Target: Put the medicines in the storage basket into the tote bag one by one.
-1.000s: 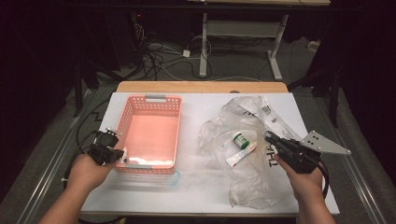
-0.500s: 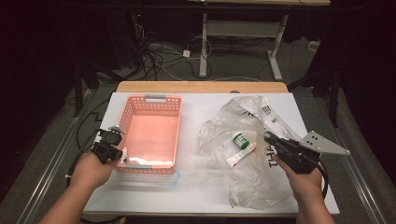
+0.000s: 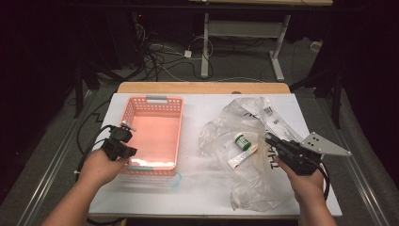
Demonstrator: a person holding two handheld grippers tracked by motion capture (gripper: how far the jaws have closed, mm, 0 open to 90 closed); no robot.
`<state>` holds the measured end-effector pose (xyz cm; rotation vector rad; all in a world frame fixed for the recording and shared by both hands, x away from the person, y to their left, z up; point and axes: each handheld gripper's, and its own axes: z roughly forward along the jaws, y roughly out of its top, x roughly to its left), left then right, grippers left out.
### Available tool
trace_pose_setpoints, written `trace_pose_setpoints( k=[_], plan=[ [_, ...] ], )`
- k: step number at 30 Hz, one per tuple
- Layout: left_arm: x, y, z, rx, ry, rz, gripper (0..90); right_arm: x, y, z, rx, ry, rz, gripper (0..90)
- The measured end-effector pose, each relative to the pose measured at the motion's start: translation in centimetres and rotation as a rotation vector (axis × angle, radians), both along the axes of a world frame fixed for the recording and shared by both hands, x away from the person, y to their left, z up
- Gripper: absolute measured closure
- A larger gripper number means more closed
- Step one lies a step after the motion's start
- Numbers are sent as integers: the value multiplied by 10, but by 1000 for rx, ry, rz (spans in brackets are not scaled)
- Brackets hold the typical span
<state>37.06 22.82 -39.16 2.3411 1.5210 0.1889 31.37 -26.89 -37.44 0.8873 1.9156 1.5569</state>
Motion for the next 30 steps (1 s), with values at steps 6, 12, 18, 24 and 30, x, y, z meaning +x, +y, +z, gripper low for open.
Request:
trace_pose_setpoints(
  k=[6, 12, 18, 24, 30],
  plan=[
    [7, 14, 4, 63, 21, 33, 884, 0, 0, -1, 1, 4, -2, 900],
    [4, 18, -15, 222, 108, 48, 885, 0, 0, 0, 3, 0, -1, 900],
    [5, 19, -22, 246, 128, 77, 886, -1, 2, 0, -2, 1, 4, 900],
    [11, 2, -14, 120, 136, -3, 886, 0, 2, -1, 0, 6, 2, 900],
    [12, -16, 0, -41, 60, -66, 881, 0, 0, 0, 4, 4, -2, 900]
  ],
)
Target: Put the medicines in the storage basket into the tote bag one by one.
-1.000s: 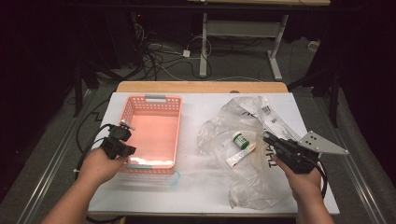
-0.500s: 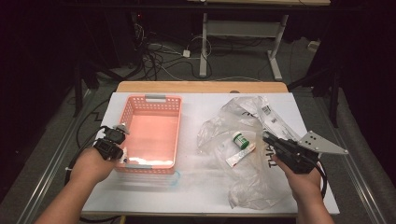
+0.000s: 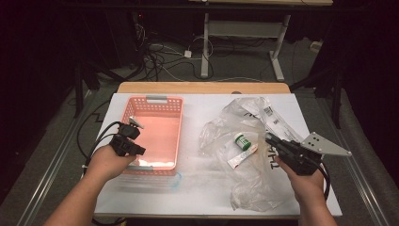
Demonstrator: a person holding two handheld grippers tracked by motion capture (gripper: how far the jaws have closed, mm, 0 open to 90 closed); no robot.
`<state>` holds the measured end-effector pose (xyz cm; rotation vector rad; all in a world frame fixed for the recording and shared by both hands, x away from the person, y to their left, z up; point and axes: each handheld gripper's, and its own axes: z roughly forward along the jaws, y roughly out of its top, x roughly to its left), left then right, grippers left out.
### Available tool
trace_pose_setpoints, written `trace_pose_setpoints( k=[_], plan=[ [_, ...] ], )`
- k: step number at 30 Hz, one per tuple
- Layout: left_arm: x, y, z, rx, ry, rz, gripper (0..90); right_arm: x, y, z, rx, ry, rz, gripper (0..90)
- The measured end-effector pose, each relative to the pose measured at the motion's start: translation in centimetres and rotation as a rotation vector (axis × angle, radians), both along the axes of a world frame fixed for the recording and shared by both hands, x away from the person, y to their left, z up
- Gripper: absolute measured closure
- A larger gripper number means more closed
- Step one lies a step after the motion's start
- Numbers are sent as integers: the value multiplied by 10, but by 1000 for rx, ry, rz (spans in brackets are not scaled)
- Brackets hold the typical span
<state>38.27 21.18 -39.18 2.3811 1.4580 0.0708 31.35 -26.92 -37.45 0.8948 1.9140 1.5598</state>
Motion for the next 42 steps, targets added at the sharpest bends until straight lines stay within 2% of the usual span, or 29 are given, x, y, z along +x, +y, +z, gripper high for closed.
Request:
trace_pose_setpoints(
  k=[2, 4, 5, 6, 8, 9, 11, 12, 15, 17, 21, 23, 25, 30, 42],
  plan=[
    [2, -1, 1, 15, 4, 10, 708, 0, 0, 0, 1, 2, -1, 900],
    [5, 0, -1, 70, 19, 38, 569, 1, 0, -1, -2, 0, 3, 900],
    [7, 3, -2, 86, 44, 53, 496, 0, 1, -1, -3, 1, 4, 900],
    [8, 5, -3, 102, 63, 68, 492, 0, 1, -1, -1, 2, 2, 900],
    [13, 8, -9, 93, 113, 80, 479, 0, 1, 0, -1, 0, 4, 900],
    [14, 7, -11, 100, 120, 81, 464, 0, 1, 0, -3, -3, 2, 900],
    [17, 2, -18, 107, 166, 60, 420, -1, 1, 1, -1, 0, 2, 900],
    [19, -2, -23, 102, 203, 40, 404, -1, 1, 1, 2, -3, 1, 900],
    [22, -10, -30, 116, 252, 15, 402, -1, 0, 2, 0, -9, 2, 900],
    [26, -13, -31, 111, 269, 12, 418, 0, -1, 1, 2, -5, -1, 900],
    [33, -19, -45, 153, 334, 11, 485, 0, -1, 0, 1, -2, -3, 900],
    [33, -21, -45, 170, 324, 13, 553, 0, -1, 1, 0, -5, -2, 900],
    [33, -21, -45, 164, 322, 7, 569, 0, 0, 1, 0, -5, -1, 900],
    [28, -18, -41, 144, 266, 3, 580, 0, 1, 0, -6, -5, 5, 900],
    [12, -12, -27, 9, 72, -20, 582, 0, 1, -1, -9, -2, 4, 900]
  ],
)
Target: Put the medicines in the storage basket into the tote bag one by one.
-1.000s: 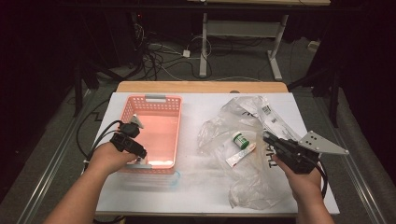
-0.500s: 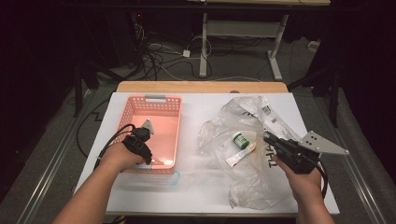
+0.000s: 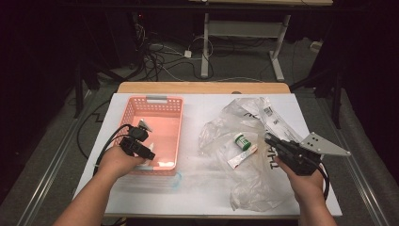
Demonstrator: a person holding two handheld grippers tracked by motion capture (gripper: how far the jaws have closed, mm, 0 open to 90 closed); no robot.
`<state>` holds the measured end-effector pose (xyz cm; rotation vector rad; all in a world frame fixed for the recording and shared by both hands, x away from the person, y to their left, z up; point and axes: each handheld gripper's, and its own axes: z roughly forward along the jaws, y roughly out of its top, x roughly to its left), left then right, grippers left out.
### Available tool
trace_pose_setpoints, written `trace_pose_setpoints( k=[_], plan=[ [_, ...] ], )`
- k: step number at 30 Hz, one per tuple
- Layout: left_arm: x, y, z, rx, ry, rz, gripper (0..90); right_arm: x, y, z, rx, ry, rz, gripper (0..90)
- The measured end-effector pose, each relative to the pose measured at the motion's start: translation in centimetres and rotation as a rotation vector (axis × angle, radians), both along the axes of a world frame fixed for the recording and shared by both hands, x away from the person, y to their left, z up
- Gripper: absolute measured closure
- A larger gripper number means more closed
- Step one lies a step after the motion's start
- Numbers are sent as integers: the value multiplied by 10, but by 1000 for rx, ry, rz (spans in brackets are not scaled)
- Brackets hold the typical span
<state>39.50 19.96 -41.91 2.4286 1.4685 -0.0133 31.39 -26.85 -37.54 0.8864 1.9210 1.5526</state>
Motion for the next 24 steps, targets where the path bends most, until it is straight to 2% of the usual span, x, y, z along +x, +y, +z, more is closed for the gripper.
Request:
trace_pose_setpoints(
  k=[5, 9, 16, 24],
  plan=[
    [-12, 2, 6, -58, -99, -25, 582, 0, 0, 0, 1, 0, -2, 900],
    [-22, 6, 10, -118, -206, -21, 583, 0, 0, 0, 0, -1, -2, 900],
    [-35, 10, 8, -195, -322, -27, 582, 0, -1, -1, -1, 2, -2, 900],
    [-49, 7, 8, -254, -425, -45, 583, 1, 0, -2, -1, 5, -5, 900]
  ],
)
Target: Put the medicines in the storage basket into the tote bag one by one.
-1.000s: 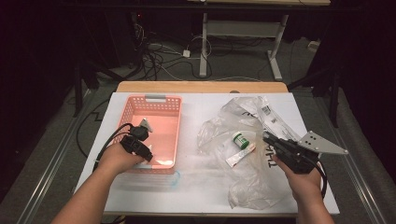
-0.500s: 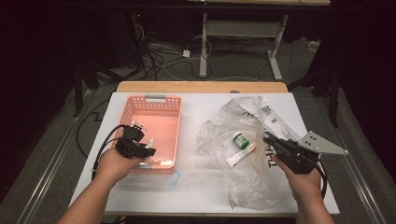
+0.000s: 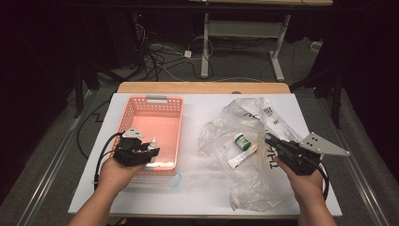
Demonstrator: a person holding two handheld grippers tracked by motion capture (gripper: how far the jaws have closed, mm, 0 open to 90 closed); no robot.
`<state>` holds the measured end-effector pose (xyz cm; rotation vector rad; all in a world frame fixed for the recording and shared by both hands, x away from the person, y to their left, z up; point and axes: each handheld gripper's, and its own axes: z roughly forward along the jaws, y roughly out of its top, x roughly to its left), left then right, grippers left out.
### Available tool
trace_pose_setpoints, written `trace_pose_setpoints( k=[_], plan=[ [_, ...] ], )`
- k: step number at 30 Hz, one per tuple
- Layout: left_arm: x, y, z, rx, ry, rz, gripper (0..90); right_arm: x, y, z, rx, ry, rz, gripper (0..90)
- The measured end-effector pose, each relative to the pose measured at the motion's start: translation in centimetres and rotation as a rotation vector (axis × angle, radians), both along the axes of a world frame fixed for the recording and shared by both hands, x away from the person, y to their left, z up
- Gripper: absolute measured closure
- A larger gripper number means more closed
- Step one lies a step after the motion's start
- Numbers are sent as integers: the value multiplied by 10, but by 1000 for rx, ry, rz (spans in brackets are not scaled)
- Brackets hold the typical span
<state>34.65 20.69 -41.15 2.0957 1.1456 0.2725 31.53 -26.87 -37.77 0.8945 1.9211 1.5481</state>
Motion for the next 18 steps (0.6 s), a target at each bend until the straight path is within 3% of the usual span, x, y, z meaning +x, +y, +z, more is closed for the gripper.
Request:
trace_pose_setpoints(
  k=[7, 18],
  plan=[
    [-9, -16, 14, -21, -63, -38, 583, -1, 2, 1, -5, -3, 4, 900],
    [-25, -62, 36, -60, -134, -156, 583, -2, 1, 3, 3, -13, 3, 900]
  ],
)
